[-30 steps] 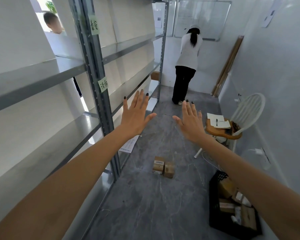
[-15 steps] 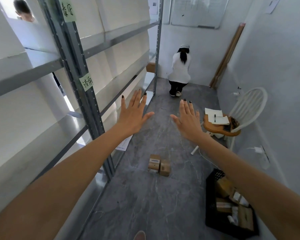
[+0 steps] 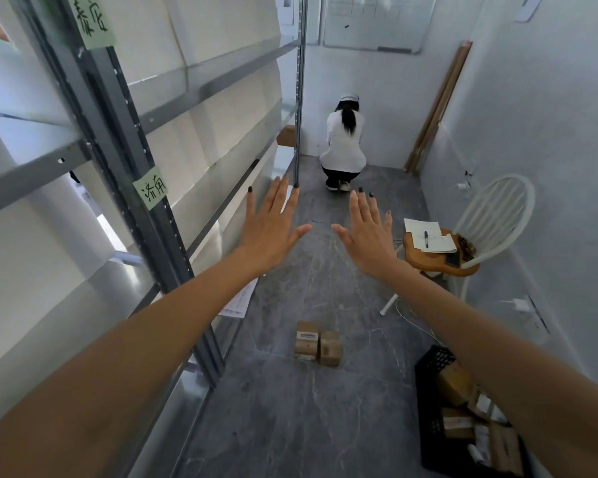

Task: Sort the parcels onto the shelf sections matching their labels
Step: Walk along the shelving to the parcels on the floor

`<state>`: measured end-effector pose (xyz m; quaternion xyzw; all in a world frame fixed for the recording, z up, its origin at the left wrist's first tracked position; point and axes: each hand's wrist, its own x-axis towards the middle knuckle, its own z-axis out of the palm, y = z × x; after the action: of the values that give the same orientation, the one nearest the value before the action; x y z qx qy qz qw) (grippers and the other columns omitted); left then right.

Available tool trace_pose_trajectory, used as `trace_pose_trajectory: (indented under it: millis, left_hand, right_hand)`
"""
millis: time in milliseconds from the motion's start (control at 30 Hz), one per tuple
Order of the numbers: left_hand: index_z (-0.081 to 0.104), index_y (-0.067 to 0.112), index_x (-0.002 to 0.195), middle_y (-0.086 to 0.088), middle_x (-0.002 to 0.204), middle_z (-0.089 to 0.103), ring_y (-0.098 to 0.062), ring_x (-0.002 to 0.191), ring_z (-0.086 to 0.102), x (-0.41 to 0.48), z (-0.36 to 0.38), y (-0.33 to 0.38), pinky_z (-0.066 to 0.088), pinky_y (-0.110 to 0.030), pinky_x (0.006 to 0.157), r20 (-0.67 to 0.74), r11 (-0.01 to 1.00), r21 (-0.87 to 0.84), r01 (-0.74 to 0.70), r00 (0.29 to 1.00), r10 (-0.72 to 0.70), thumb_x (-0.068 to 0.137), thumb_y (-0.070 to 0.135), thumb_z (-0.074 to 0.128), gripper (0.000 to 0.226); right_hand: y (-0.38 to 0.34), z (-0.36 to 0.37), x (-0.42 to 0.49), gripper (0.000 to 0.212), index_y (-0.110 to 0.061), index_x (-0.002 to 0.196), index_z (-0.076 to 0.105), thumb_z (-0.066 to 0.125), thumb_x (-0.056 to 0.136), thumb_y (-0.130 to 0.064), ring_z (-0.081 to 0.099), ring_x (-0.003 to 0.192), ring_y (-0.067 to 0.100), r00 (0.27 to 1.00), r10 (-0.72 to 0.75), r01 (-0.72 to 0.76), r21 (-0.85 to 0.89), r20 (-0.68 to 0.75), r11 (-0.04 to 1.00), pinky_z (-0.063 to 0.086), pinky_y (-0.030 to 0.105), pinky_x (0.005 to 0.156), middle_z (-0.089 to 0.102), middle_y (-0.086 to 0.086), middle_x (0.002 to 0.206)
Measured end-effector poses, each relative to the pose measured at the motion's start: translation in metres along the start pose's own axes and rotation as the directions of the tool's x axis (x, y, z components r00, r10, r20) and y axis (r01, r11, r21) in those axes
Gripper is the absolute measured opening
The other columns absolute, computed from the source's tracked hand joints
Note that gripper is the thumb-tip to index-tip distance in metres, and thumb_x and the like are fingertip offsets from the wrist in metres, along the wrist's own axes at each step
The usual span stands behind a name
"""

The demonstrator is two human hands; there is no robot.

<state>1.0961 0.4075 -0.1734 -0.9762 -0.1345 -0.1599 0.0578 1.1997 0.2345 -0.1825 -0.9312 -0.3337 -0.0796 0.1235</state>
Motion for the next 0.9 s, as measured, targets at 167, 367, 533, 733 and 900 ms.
trace_pose_trajectory:
  millis: [167, 367, 533, 733, 900]
  left_hand:
    - [-0.007, 0.017, 0.151, -0.006, 0.16, -0.014, -0.021, 0.147, -0.014, 0.02, 0.019, -0.011, -0.008, -0.054, 0.114, -0.031, 1.0, 0.01, 0.005, 0.999, -0.005, 0.092, 0.064, 0.015, 0.079]
    - [-0.013, 0.019, 0.15, -0.007, 0.16, -0.012, -0.022, 0.148, -0.011, 0.047, 0.036, -0.012, -0.003, -0.053, 0.116, -0.155, 0.998, -0.06, -0.011, 0.988, 0.002, 0.091, 0.065, 0.019, 0.081]
    - [-0.007, 0.019, 0.151, -0.009, 0.161, -0.004, -0.024, 0.148, -0.003, 0.077, 0.056, -0.009, 0.003, -0.053, 0.118, -0.192, 0.997, -0.063, -0.036, 0.981, 0.023, 0.091, 0.065, 0.017, 0.08]
    - [-0.004, 0.019, 0.152, -0.008, 0.161, -0.004, -0.024, 0.148, -0.003, 0.127, 0.093, -0.004, 0.003, -0.054, 0.118, -0.139, 0.998, -0.056, -0.005, 0.99, -0.003, 0.091, 0.065, 0.022, 0.08]
    - [-0.002, 0.017, 0.152, -0.009, 0.161, -0.005, -0.023, 0.148, -0.003, 0.174, 0.123, 0.003, 0.003, -0.055, 0.117, -0.067, 0.998, -0.067, 0.01, 0.998, -0.014, 0.093, 0.062, 0.023, 0.078]
  right_hand:
    - [0.002, 0.014, 0.019, 0.076, -0.015, 0.151, -0.009, 0.02, 0.094, -0.057, -0.011, 0.147, 0.026, 1.0, -0.003, 0.002, -0.049, -0.01, 0.999, -0.003, 0.055, 0.115, -0.01, 0.005, 0.16]
    - [0.011, 0.029, 0.043, 0.079, -0.014, 0.151, -0.006, 0.021, 0.093, -0.059, -0.011, 0.147, 0.028, 0.997, 0.017, -0.025, -0.119, -0.072, 0.993, -0.005, 0.054, 0.115, -0.01, 0.008, 0.16]
    - [0.023, 0.046, 0.068, 0.082, -0.014, 0.151, -0.003, 0.018, 0.09, -0.064, -0.008, 0.147, 0.03, 0.993, 0.024, -0.045, -0.178, -0.119, 0.983, -0.006, 0.054, 0.115, -0.007, 0.011, 0.16]
    - [0.056, 0.067, 0.115, 0.083, -0.013, 0.151, -0.002, 0.022, 0.091, -0.063, -0.008, 0.147, 0.031, 0.997, 0.046, -0.056, -0.164, -0.068, 0.985, -0.005, 0.056, 0.115, -0.007, 0.012, 0.159]
    - [0.096, 0.088, 0.162, 0.08, -0.015, 0.151, -0.006, 0.022, 0.092, -0.062, -0.011, 0.147, 0.029, 0.999, 0.038, -0.039, -0.132, -0.006, 0.991, -0.005, 0.056, 0.116, -0.009, 0.01, 0.16]
